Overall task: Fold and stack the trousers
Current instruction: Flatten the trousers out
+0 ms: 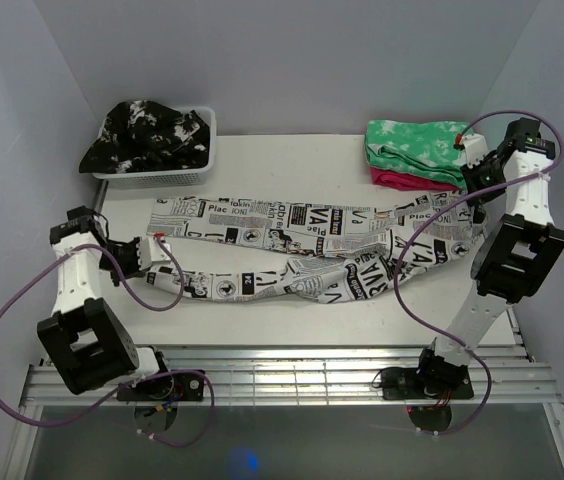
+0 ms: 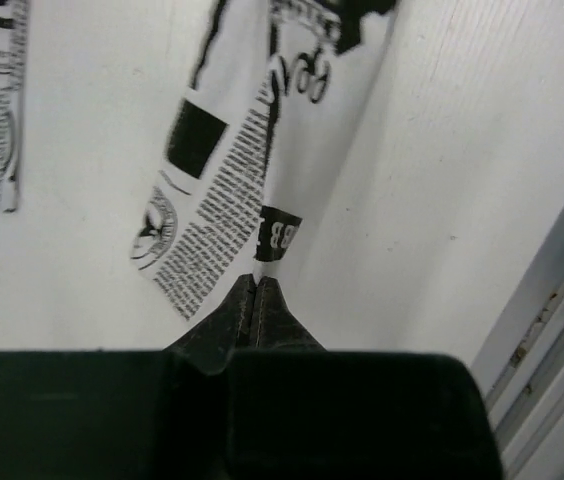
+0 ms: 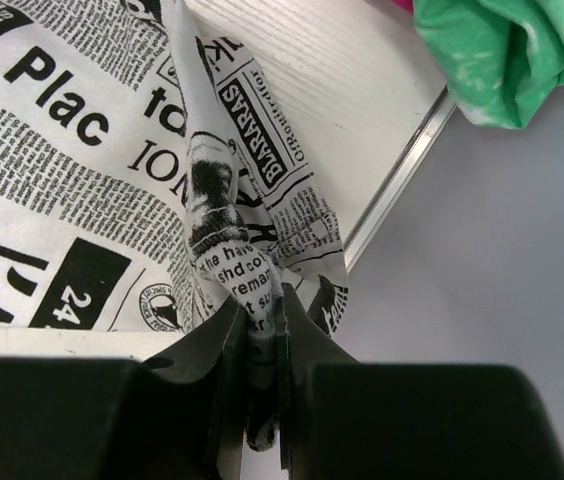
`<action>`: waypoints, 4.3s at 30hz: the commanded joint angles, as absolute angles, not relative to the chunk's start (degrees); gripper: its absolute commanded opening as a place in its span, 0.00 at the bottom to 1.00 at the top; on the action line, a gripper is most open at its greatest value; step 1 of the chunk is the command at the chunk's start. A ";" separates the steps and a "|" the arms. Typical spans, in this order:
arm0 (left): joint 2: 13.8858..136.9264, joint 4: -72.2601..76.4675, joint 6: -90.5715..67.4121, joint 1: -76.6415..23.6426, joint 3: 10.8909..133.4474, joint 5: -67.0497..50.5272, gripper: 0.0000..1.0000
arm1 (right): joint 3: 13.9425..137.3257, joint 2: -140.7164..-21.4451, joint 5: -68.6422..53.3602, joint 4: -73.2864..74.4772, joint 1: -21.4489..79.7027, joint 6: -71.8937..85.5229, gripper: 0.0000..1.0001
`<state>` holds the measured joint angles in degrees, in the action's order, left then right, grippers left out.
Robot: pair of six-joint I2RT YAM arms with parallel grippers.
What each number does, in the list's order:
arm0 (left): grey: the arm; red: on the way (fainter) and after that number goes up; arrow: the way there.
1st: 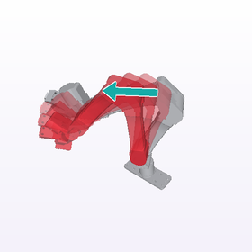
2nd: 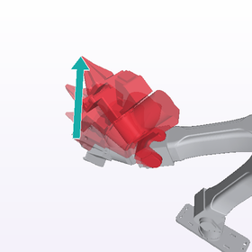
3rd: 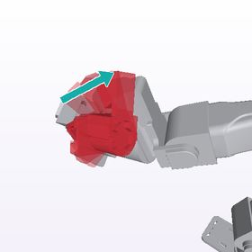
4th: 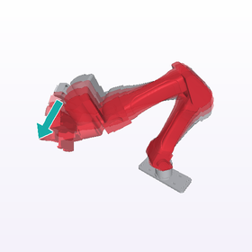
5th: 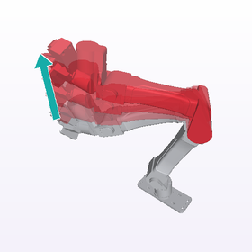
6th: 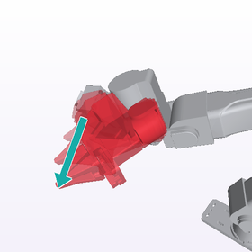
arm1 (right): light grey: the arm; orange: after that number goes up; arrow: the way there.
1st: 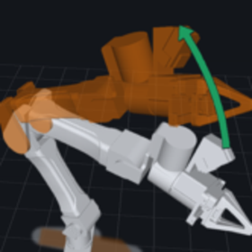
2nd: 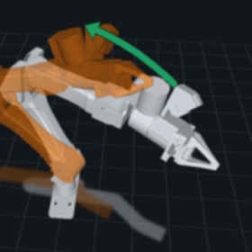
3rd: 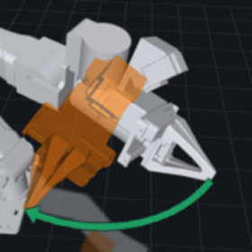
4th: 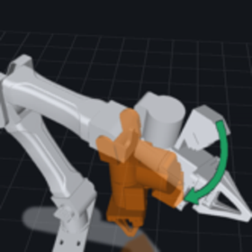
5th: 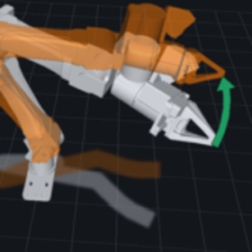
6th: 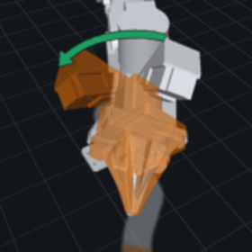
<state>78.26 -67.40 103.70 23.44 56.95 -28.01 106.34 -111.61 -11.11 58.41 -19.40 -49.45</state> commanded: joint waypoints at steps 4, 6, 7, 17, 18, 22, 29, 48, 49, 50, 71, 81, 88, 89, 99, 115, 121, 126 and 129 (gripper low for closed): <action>71.28 -80.60 94.08 25.75 72.48 -35.68 0.00 | 106.08 -107.05 -12.75 58.19 -20.92 -51.85 0.08; 72.33 -80.60 89.58 26.71 76.62 -36.29 0.00 | 106.78 -107.23 -12.66 57.48 -21.35 -51.77 0.08; 75.73 -80.60 84.17 28.02 81.43 -36.65 0.00 | 107.66 -107.57 -12.66 57.22 -21.36 -51.68 0.08; 119.68 -80.51 41.33 31.73 111.67 -38.23 0.00 | 118.99 -121.27 -8.10 54.67 -12.84 -45.97 0.08; 122.40 -80.51 39.39 31.73 112.67 -38.67 0.00 | 120.31 -122.59 -8.00 54.49 -11.18 -45.44 0.08; 133.05 -79.89 32.00 31.73 114.96 -41.21 0.00 | 125.33 -128.31 -6.51 52.31 -7.65 -42.46 0.08; 130.90 -71.29 29.94 31.73 108.83 -42.63 0.35 | 126.67 -123.62 -10.61 54.66 -7.89 -35.16 0.96; 108.34 -33.14 38.51 -35.01 100.43 -21.36 0.91 | 98.27 -103.72 -42.98 61.00 -30.41 -28.21 0.97; 111.24 -31.31 37.89 -37.50 103.16 -21.36 0.86 | 97.83 -103.01 -42.89 60.82 -31.37 -28.13 0.98; 113.97 -29.72 37.62 -39.53 105.53 -20.84 0.84 | 97.39 -102.83 -42.98 60.65 -31.90 -28.21 0.98; 143.43 3.96 45.44 -57.13 119.77 -5.19 0.40 | 90.20 -101.87 -42.80 63.64 -38.76 -35.33 0.92; 145.99 -3.78 16.39 -47.03 133.77 -13.59 0.00 | 83.60 -102.22 -45.26 60.57 -38.67 -35.16 0.83; 144.31 -3.69 -17.11 -35.78 130.25 -24.50 0.00 | 75.34 -99.76 -47.99 51.45 -35.09 -33.85 0.87; 144.06 -3.17 -20.18 -34.29 128.69 -25.04 0.00 | 74.28 -99.58 -47.55 49.59 -34.02 -33.14 0.87; 143.96 -0.70 -27.85 -29.97 122.17 -28.91 0.00 | 66.27 -96.95 -47.02 39.47 -18.91 -30.77 0.87; 143.44 2.89 -29.62 -28.48 118.74 -33.04 0.00 | 64.94 -106.61 -48.27 8.86 -8.44 6.66 0.87; 142.12 2.90 -29.27 -27.33 119.09 -33.13 0.00 | 52.50 -90.30 -49.22 8.37 -13.61 11.76 0.86; 142.65 3.95 -29.79 -27.07 118.22 -33.66 0.00 | 39.73 -82.34 -42.46 -6.33 -11.87 25.82 0.94; 142.21 5.35 -30.41 -26.90 117.34 -35.32 0.00 | 35.72 -85.68 -39.56 -16.88 -10.46 36.50 0.93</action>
<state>147.61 4.60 -29.43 -27.83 118.48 -33.06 40.27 -82.13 -43.70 -2.33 -11.84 22.59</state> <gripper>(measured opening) 0.031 0.939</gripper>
